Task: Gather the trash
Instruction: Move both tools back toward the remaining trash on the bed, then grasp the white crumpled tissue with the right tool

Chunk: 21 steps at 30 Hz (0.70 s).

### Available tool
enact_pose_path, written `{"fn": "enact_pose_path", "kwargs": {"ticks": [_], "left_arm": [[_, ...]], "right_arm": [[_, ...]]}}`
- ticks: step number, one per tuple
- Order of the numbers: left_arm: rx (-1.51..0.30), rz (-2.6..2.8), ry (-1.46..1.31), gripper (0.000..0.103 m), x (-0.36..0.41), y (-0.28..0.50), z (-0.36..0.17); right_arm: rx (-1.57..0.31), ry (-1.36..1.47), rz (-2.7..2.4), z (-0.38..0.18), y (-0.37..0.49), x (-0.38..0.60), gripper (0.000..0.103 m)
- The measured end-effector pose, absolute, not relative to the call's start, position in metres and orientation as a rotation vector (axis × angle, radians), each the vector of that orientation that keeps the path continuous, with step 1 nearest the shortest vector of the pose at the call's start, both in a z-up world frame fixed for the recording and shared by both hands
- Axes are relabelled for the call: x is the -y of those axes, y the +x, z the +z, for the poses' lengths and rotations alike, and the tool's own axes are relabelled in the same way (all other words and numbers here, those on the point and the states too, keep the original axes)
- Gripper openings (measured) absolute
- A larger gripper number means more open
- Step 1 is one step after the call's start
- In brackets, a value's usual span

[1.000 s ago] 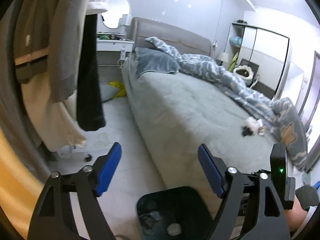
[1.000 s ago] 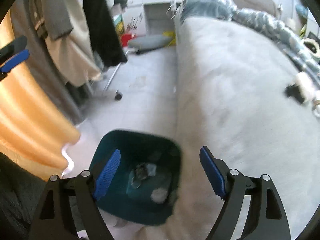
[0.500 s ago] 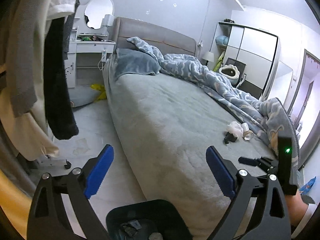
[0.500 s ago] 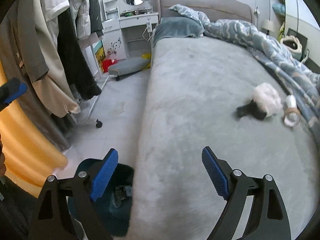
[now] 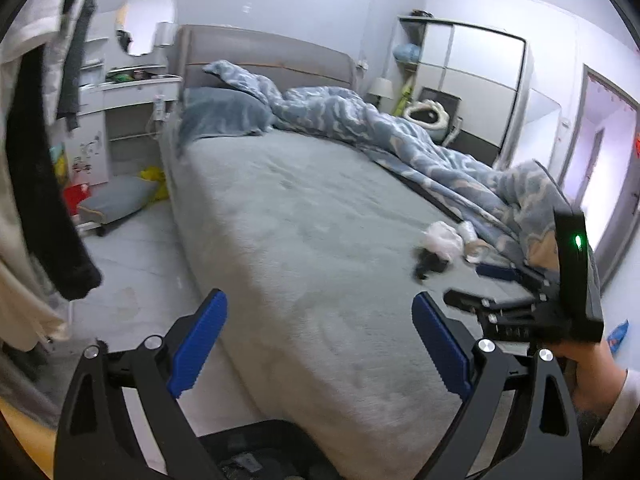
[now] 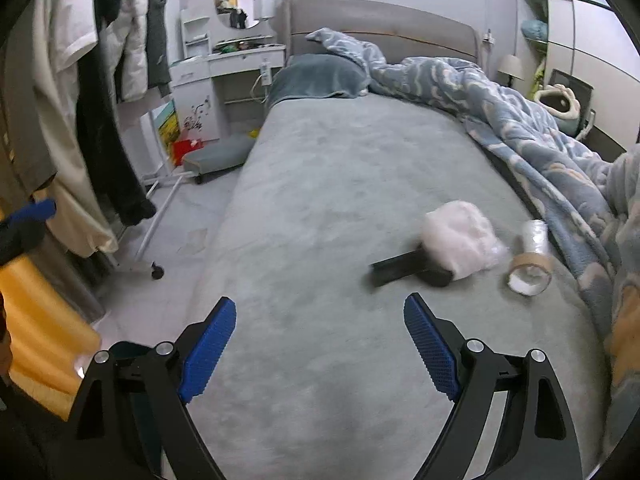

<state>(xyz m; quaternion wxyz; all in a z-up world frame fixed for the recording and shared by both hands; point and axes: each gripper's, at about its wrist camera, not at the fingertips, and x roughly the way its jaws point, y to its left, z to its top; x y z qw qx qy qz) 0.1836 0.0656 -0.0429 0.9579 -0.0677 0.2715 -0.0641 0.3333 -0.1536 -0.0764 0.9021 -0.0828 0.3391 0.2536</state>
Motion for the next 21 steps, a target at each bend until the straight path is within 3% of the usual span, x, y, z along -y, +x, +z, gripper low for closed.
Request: {"fn": "enact_pose_path", "kwargs": {"ticks": [21], "left_arm": [[-0.591,-0.287,-0.145,0.095,-0.005,0.278,-0.063]], "right_arm": [[-0.717,-0.074,0.456,-0.075,0.441,0.218,0.087]]}}
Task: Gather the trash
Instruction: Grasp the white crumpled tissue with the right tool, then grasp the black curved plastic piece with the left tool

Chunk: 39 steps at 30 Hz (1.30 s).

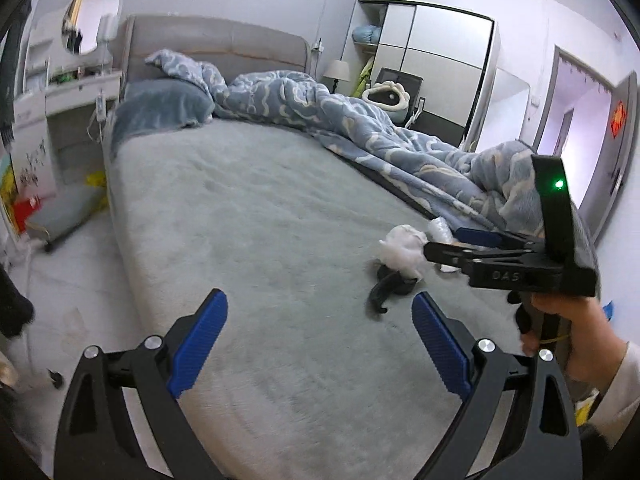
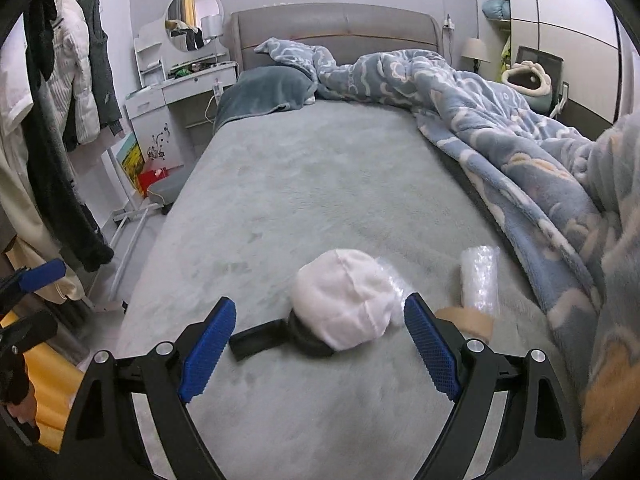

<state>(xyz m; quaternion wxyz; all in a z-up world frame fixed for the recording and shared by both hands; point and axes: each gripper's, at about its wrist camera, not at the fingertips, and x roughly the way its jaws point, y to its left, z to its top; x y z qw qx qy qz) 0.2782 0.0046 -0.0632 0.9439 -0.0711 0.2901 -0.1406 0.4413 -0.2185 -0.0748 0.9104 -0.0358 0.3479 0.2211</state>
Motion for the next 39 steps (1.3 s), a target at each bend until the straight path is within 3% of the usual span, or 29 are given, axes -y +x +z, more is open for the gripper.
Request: {"fn": "enact_pose_path", "kwargs": {"ticks": [9,14,22,39], "left_arm": [[-0.648,-0.312,-0.112,0.095,0.011,0.31,-0.079],[-0.672,-0.334,-0.135,0.095,0.018,0.324,-0.083],[-0.707,-0.356,-0.12,0.093,0.039,0.337,-0.094],[-0.764,-0.301,-0.126,0.081,0.081,0.355,-0.116]], "right_arm": [[-0.796,-0.091,0.471,-0.089,0.472,0.209,0.086],[-0.832,-0.184,0.454,-0.101,0.479,0.197,0.074],[-0.849,-0.213,0.417,-0.111,0.483,0.206,0.034],[-0.734,0.07,0.478,-0.069,0.473,0.263,0.034]]}}
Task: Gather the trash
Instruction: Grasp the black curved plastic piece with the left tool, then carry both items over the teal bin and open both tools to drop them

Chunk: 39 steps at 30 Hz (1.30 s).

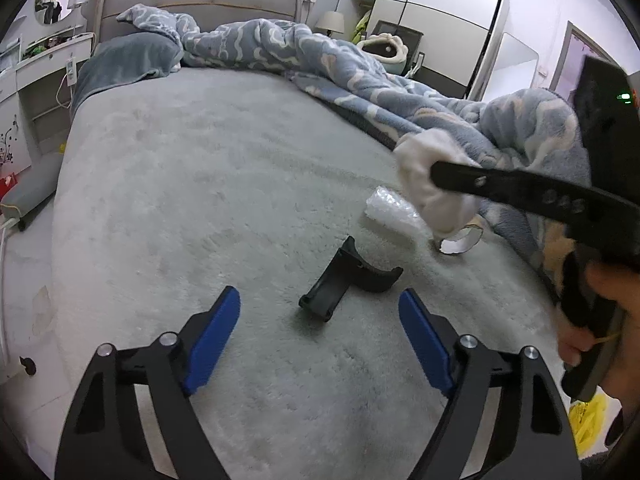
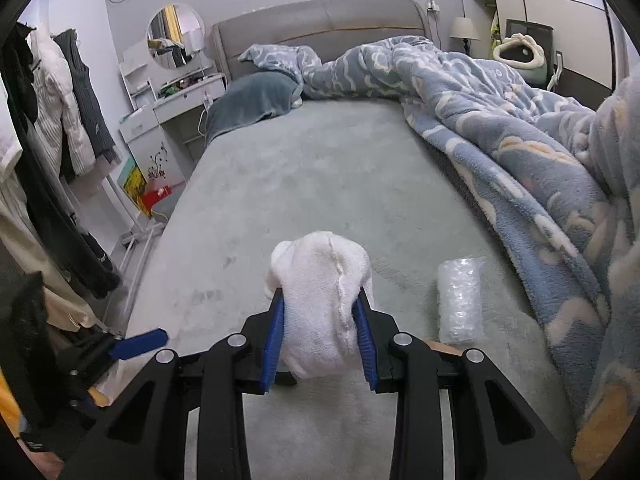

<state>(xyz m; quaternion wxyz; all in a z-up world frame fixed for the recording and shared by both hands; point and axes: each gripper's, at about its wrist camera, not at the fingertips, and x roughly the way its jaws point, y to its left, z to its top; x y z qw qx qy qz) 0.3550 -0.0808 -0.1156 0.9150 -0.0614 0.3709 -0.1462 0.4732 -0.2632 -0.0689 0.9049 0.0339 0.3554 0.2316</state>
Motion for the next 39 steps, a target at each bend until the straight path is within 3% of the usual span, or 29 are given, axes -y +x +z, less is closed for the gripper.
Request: {"fn": "enact_pose_path", "kwargs": {"ticks": [15,21,26,39], "left_arm": [[-0.861,-0.273,-0.296,0.042,0.083,0.374,-0.136],[-0.869,-0.233,-0.307,0.019,0.079,0.375,-0.137],[-0.856,-0.238,-0.278,0.01,0.073,0.366,-0.131],[-0.863,-0.225,-0.157,0.01,0.024,0.338,-0.11]], "right_arm": [[-0.73,0.1,0.485,-0.065,0.467,0.282,0.034],[-0.738,0.103,0.482,-0.065,0.466,0.283,0.034],[-0.735,0.109,0.5,-0.061,0.467,0.271,0.034],[-0.788,0.053,0.635,-0.055,0.452,0.203,0.034]]}}
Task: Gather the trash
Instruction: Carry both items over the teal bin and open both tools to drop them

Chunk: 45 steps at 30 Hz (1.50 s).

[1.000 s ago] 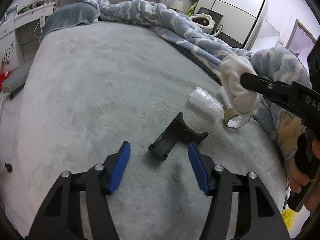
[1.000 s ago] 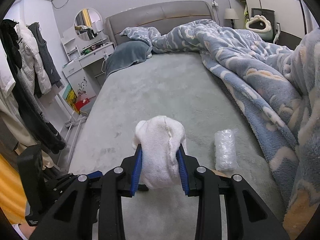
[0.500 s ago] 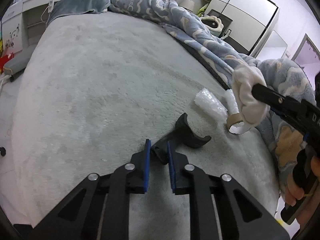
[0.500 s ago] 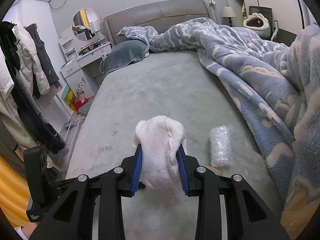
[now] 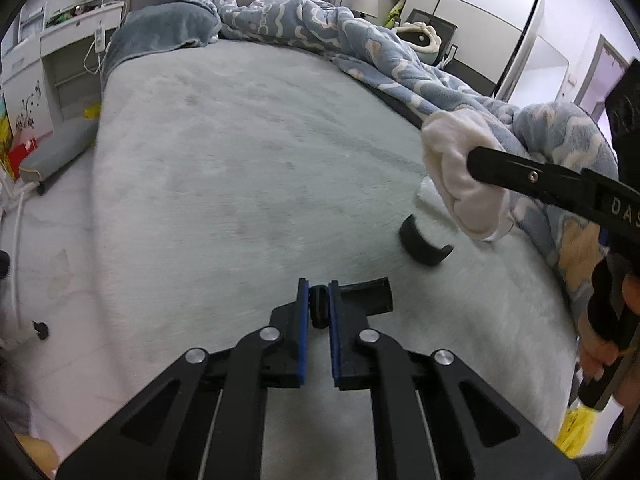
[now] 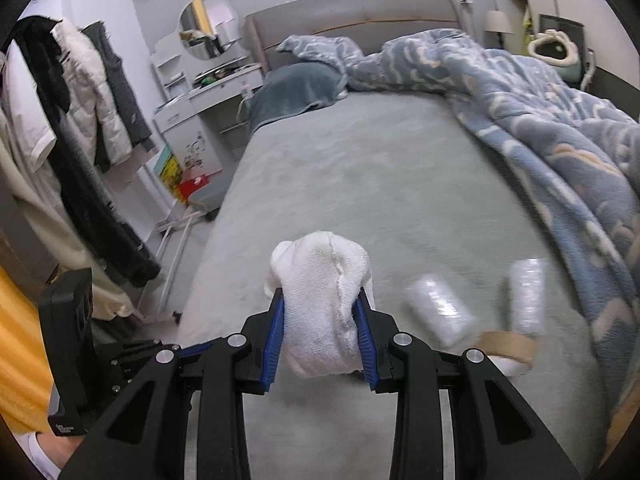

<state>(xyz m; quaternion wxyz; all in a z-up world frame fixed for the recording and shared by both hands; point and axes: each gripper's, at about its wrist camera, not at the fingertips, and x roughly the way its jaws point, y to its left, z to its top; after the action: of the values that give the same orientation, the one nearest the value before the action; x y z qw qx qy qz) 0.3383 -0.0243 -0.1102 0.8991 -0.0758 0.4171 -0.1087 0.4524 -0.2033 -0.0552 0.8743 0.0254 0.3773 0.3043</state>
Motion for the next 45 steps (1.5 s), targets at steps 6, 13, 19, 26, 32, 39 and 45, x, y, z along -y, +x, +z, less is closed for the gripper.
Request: {"fn": "enact_pose_path", "kwargs": {"ticks": [6,13,19,26,32,39,45], "left_arm": [[-0.893,-0.221,-0.114,0.01,-0.016,0.318,-0.106],[-0.93,-0.226,-0.063,0.01,-0.051,0.29,-0.104],[-0.995,-0.246,-0.001,0.01,-0.078,0.262,-0.117],[-1.11,-0.245,0.061,0.01,-0.109,0.234,-0.147],[-1.236,-0.323,0.132,0.01,-0.113,0.209,-0.184],[-1.401,-0.419,0.191,0.01,-0.116,0.177,-0.226],[-1.445,-0.487,0.222,0.011,-0.119,0.155,-0.244]], "right_arm": [[-0.832,0.012,0.738,-0.054,0.438,0.153,0.034],[-0.899,-0.064,0.868,-0.066,0.416,0.099,0.034],[-0.978,-0.128,0.968,-0.08,0.399,0.065,0.034],[-1.062,-0.196,1.029,-0.101,0.378,0.024,0.034],[-1.136,-0.269,1.121,-0.119,0.348,-0.021,0.034],[-1.285,-0.345,1.123,-0.162,0.331,-0.051,0.034],[-1.387,-0.425,1.105,-0.2,0.321,-0.068,0.034]]}}
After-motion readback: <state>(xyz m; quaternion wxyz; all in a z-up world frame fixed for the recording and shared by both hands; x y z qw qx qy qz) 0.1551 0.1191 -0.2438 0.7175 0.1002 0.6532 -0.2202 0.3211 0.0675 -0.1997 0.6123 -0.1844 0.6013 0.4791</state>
